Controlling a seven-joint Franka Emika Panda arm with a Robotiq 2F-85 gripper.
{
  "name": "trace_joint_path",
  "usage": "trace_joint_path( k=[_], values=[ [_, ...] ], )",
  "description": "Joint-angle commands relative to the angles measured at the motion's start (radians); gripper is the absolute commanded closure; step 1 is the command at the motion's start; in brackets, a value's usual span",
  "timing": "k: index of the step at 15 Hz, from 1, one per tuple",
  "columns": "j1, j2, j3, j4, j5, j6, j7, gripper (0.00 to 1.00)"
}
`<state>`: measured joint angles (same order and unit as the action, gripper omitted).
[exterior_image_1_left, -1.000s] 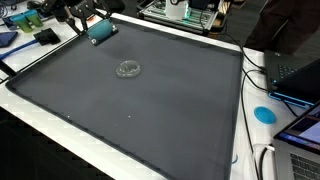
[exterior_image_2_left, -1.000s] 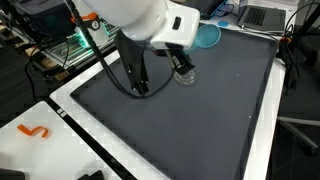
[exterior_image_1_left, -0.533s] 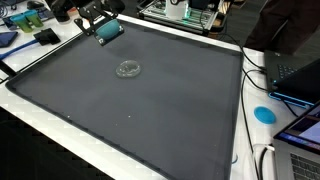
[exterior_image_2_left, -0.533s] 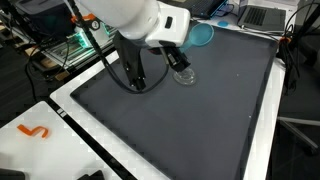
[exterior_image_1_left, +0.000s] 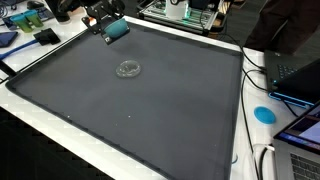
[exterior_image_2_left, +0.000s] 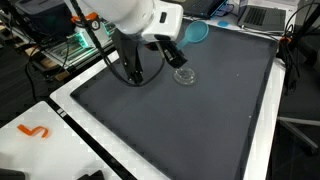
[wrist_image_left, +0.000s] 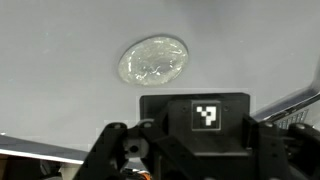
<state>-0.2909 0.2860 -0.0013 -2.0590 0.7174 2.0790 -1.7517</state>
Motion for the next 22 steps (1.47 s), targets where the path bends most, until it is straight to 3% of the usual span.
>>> trace_joint_path(
  k=[1,15,22],
  values=[
    [0.025,-0.061,-0.022,-0.084,0.054,0.048,-0.052,0.69],
    [0.107,-0.110,-0.020,-0.176,0.067,0.138,-0.022,0.69],
    [0.163,-0.116,-0.014,-0.184,0.037,0.196,0.157,0.69]
  ],
)
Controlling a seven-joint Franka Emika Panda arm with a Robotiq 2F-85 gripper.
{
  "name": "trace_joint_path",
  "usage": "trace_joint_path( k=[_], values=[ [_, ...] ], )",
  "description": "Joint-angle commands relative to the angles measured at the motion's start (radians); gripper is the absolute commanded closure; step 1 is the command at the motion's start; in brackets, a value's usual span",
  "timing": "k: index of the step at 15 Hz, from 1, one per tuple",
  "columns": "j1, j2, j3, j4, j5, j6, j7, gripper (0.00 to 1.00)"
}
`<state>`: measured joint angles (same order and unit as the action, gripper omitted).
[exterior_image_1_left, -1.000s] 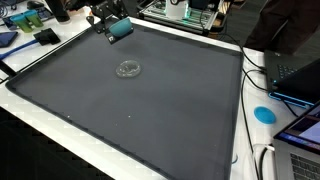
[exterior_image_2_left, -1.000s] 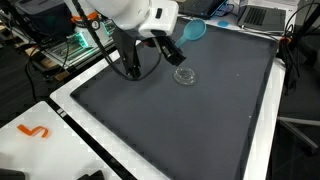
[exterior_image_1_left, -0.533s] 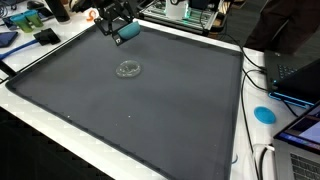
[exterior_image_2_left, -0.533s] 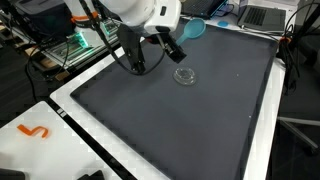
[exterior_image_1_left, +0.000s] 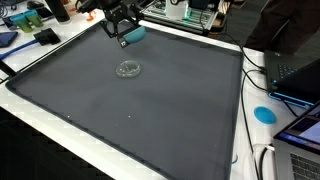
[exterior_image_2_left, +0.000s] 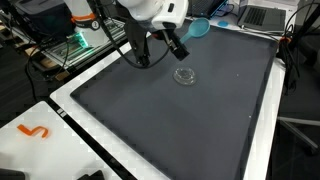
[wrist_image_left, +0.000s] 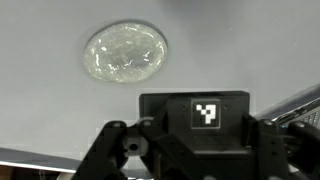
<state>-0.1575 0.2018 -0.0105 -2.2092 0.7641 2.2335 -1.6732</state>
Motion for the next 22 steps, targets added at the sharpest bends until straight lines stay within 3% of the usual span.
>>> trace_joint_path(
  k=[1,9,16,22],
  values=[
    [0.037,-0.032,-0.003,-0.034,-0.014,0.050,0.102,0.69],
    [0.099,-0.044,0.009,-0.038,-0.126,0.156,0.361,0.69],
    [0.125,-0.079,0.014,-0.024,-0.409,0.150,0.672,0.69],
    [0.138,-0.118,0.013,0.018,-0.692,0.036,0.903,0.69]
  ],
)
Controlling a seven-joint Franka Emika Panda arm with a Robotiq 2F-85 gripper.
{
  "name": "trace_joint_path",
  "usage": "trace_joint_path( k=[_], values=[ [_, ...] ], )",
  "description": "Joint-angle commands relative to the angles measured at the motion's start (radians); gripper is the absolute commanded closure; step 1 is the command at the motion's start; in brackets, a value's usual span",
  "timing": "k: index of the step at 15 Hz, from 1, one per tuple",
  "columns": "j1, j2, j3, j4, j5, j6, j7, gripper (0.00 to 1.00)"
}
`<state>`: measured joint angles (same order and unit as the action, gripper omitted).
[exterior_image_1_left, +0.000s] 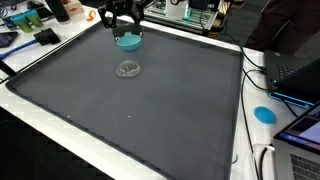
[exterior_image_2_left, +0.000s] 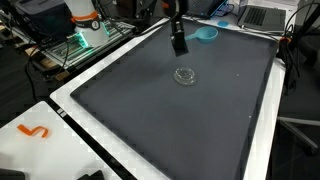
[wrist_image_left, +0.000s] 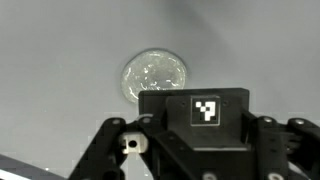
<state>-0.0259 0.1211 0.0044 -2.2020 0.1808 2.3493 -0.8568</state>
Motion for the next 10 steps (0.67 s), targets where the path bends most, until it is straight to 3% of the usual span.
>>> trace_joint_path(
  k=[1,10],
  values=[
    [0.007,-0.041,-0.001,0.023,-0.141,-0.112,0.105,0.69],
    [0.024,-0.058,0.011,0.154,-0.348,-0.406,0.135,0.69]
  ],
)
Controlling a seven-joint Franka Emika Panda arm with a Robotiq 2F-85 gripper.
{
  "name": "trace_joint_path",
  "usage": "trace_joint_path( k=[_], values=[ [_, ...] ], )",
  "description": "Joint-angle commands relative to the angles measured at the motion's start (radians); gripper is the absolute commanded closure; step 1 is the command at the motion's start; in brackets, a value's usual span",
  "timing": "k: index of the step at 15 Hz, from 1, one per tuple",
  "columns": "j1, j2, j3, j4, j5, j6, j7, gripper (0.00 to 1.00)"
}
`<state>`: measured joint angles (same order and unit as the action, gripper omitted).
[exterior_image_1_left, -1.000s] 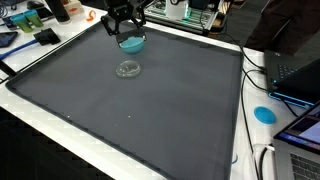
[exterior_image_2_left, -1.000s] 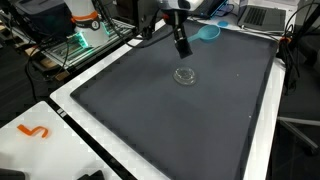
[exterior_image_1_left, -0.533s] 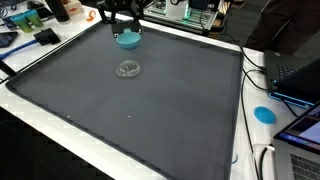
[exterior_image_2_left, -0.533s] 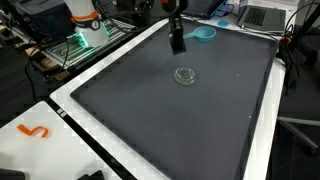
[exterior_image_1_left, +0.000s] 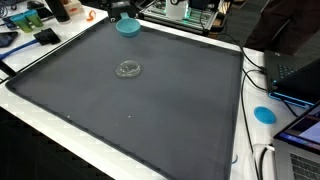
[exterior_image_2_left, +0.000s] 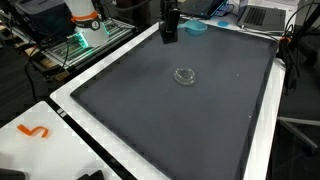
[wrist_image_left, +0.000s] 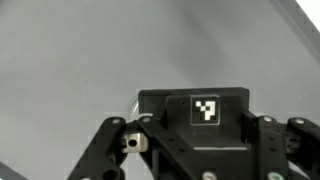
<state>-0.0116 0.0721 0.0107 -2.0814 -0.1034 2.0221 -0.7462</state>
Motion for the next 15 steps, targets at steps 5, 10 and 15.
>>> trace_joint_path(
  k=[5,10,15],
  values=[
    [0.019,-0.006,0.017,0.093,-0.116,-0.158,0.004,0.69],
    [0.018,0.000,0.018,0.096,-0.105,-0.138,0.000,0.44],
    [0.013,0.020,0.013,0.104,-0.124,-0.155,-0.035,0.69]
  ],
)
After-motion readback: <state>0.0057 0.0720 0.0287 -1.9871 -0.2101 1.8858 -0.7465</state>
